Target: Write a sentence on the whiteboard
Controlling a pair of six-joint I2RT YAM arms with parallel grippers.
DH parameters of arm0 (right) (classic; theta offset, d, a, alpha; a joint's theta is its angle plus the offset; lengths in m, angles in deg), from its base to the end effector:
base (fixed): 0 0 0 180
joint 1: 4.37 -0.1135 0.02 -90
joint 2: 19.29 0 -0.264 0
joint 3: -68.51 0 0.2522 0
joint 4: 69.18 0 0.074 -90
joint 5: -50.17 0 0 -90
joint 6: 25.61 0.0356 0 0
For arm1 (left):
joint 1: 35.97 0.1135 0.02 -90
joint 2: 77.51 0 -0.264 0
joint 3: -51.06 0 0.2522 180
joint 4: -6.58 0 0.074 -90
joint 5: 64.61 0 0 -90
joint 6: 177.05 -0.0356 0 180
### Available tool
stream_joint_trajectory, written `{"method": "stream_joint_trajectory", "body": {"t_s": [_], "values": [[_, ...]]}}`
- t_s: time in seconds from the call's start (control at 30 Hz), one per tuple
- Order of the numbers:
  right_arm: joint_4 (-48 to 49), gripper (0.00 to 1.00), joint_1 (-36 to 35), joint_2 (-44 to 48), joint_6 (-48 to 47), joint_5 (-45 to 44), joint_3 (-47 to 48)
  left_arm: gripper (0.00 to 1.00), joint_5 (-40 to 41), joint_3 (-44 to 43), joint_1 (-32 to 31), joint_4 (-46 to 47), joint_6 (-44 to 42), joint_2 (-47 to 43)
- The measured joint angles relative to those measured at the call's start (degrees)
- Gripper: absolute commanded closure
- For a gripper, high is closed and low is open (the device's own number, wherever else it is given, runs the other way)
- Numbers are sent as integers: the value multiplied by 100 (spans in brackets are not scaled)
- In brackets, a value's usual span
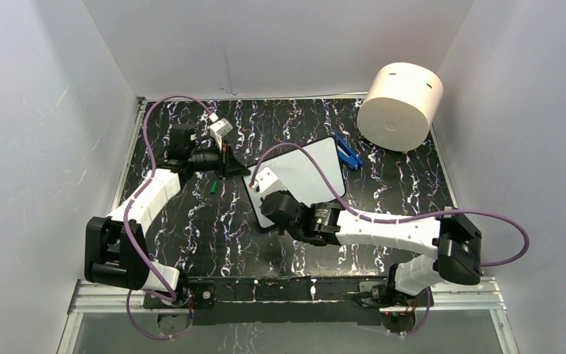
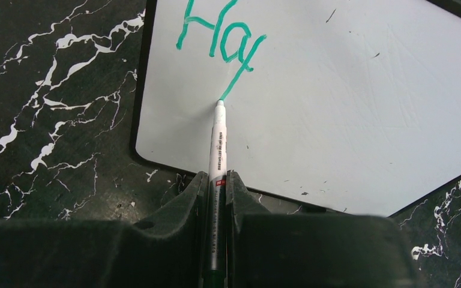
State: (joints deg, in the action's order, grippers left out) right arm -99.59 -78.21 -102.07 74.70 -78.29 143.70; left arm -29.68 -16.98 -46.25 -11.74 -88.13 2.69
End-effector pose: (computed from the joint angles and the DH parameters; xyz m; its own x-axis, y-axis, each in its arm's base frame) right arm 0.1095 0.2984 0.2794 -0.2788 -0.4585 -0.8438 -0.5751 0.7834 -0.2357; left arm 0.2929 -0.0828 0.2726 -0.4840 0.0987 -0.8695 0.8067 0.4355 -0.3995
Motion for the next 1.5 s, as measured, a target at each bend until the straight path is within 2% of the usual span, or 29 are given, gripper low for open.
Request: {"method": "stream_joint_trajectory", "body": {"t_s": [0.17,0.4,0.7,1.5], "values": [[24,100,28,142,-61,-39,-59,100,-20,0,0,0,0,0],[544,100,39,584,-363,-238,-221,100,-20,0,0,-2,0,-2],[953,100,68,461,-623,-385,-221,100,-22,0,0,-4,-2,0],[1115,100,142,203,-815,-400,-205,100,-2,0,0,-2,-4,0]]}}
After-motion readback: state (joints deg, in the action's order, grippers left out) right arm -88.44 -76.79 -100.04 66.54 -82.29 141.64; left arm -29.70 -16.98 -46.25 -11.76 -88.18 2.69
